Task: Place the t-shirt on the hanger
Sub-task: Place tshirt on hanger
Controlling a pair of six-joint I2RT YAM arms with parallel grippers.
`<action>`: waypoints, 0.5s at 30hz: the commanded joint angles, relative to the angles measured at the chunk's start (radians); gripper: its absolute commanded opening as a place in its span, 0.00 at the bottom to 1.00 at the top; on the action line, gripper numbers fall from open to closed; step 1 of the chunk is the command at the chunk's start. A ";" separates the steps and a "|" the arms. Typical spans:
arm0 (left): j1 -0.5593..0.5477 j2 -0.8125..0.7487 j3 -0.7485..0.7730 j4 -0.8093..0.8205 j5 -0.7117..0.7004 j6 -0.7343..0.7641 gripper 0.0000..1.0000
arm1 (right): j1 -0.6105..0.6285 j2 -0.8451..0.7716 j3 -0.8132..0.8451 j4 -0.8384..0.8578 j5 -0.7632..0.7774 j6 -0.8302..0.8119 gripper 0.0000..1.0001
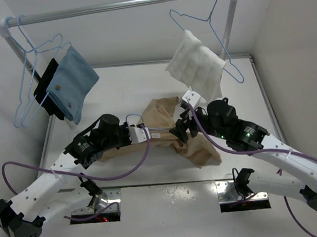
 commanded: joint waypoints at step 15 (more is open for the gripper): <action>-0.006 -0.024 0.011 0.109 0.053 -0.029 0.00 | 0.009 0.296 0.071 0.294 -0.199 0.077 0.11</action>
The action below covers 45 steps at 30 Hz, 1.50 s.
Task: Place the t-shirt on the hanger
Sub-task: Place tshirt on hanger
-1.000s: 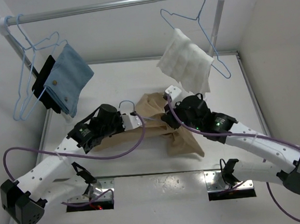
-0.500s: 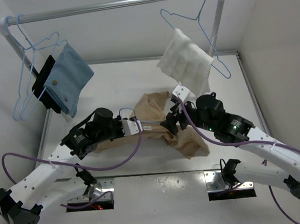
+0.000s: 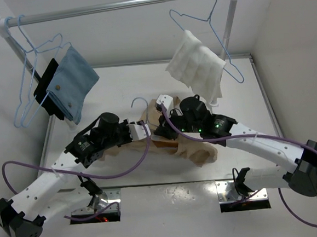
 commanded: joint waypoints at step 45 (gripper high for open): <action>0.350 0.092 0.409 -0.108 0.697 -0.142 0.34 | -0.010 -0.362 0.255 -0.274 0.140 -0.140 0.00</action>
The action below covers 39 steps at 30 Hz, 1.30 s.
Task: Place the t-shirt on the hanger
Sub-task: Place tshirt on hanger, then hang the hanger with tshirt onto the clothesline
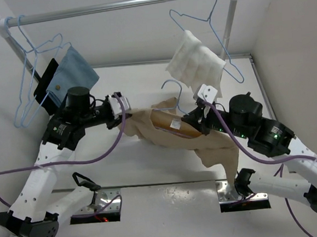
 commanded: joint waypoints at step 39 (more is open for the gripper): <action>0.014 -0.145 0.019 0.436 -0.047 -0.491 1.00 | 0.010 0.299 0.362 0.516 0.606 -0.146 0.00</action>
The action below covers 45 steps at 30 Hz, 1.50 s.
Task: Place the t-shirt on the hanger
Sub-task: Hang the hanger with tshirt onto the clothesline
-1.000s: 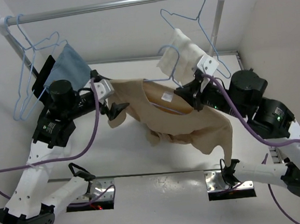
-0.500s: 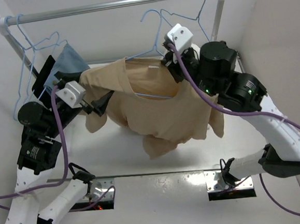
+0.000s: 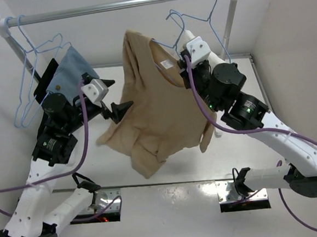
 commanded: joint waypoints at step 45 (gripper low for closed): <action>-0.004 -0.129 -0.099 -0.043 0.032 0.014 1.00 | -0.138 0.336 0.247 0.245 0.405 -0.090 0.00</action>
